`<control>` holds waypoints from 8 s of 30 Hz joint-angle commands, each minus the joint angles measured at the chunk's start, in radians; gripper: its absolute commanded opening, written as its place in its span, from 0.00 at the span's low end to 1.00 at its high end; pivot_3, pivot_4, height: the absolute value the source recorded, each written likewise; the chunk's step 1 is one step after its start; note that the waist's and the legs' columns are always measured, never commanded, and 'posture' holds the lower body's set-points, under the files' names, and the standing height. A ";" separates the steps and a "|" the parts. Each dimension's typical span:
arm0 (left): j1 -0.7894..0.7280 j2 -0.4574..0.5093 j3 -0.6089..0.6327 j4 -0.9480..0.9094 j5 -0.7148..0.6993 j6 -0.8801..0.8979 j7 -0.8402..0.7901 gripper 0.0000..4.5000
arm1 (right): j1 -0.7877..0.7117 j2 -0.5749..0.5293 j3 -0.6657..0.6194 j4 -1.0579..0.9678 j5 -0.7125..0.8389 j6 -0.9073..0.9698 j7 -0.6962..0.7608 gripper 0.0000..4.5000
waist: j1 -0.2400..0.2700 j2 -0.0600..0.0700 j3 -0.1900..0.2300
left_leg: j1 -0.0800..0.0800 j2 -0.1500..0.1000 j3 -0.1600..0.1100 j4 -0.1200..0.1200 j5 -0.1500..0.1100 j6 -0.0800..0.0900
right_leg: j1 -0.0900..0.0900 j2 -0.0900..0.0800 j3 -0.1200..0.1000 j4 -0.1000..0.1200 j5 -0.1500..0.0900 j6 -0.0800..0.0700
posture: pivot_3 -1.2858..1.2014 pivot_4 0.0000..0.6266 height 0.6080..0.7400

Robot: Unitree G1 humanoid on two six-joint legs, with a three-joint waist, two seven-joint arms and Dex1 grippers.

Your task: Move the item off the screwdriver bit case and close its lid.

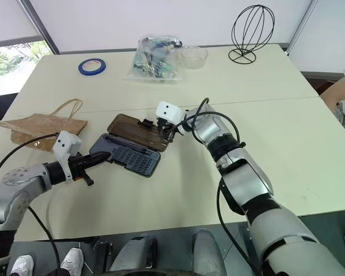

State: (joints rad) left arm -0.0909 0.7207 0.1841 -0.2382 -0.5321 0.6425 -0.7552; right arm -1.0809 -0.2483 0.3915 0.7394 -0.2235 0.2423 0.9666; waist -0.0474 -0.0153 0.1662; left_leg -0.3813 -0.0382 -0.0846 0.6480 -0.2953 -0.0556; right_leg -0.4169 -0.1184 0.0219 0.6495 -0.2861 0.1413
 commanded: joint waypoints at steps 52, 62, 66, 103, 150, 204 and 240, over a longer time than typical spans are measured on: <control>-0.391 -0.103 0.093 0.542 -0.016 -0.021 0.041 0.00 | 0.213 -0.122 0.025 -0.523 -0.026 -0.307 -0.073 0.01 | -0.023 -0.001 -0.001 | -0.009 -0.001 -0.001 0.004 0.001 -0.001 | -0.009 0.000 -0.002 0.003 0.000 0.000 | 0.52 0.24 1.00; -0.311 -0.055 0.149 0.346 -0.085 0.063 0.019 0.00 | 0.182 -0.055 -0.056 -0.481 0.097 0.162 -0.024 0.01 | -0.026 -0.001 -0.001 | -0.009 0.000 -0.002 0.005 0.001 -0.001 | -0.009 0.000 -0.002 0.004 0.000 0.000 | 0.52 0.24 1.00; -0.182 0.014 0.159 0.188 -0.130 0.130 -0.040 0.00 | 0.140 -0.004 -0.104 -0.557 0.165 0.494 -0.039 0.01 | -0.026 -0.001 -0.001 | -0.009 0.000 -0.002 0.004 0.001 -0.001 | -0.010 0.000 -0.001 0.006 0.000 0.000 | 0.52 0.24 1.00; 0.081 0.084 0.093 -0.042 -0.109 0.097 -0.125 0.00 | 0.169 0.133 -0.088 -0.567 0.277 0.851 -0.442 0.97 | -0.022 -0.001 -0.001 | -0.009 -0.001 -0.002 0.003 0.001 -0.001 | -0.011 -0.001 0.000 0.006 0.000 0.000 | 0.52 0.24 1.00; 0.077 0.069 0.093 -0.046 -0.096 0.060 -0.070 0.00 | 0.116 0.155 0.065 -0.129 0.112 0.344 -0.259 0.31 | -0.022 -0.001 -0.001 | -0.008 -0.001 -0.002 0.005 0.001 -0.002 | -0.011 -0.001 0.000 0.012 0.000 0.000 | 0.52 0.24 1.00; -0.276 0.016 0.210 0.448 -0.109 0.114 0.030 0.00 | 0.230 -0.057 0.142 -0.557 -0.132 -0.302 -0.222 0.00 | -0.023 -0.002 -0.002 | -0.007 -0.001 -0.002 0.005 0.001 -0.002 | -0.011 0.000 -0.001 0.012 0.000 0.000 | 0.52 0.24 1.00; -0.304 0.016 0.010 0.492 -0.005 0.114 -0.289 0.00 | 0.221 -0.112 0.098 -0.578 -0.200 -0.294 -0.247 0.00 | -0.022 -0.002 -0.002 | -0.008 -0.001 -0.002 0.007 0.001 -0.002 | -0.011 0.000 -0.001 0.014 0.000 0.000 | 0.52 0.24 1.00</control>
State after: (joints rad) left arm -0.3991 0.7228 0.1734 0.2886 -0.5151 0.7561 -1.0340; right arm -0.8408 -0.3541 0.5303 0.1998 -0.4196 -0.0571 0.7240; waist -0.0696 -0.0171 0.1642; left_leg -0.3888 -0.0394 -0.0867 0.6551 -0.2941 -0.0576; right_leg -0.4276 -0.1187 0.0204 0.6630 -0.2860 0.1415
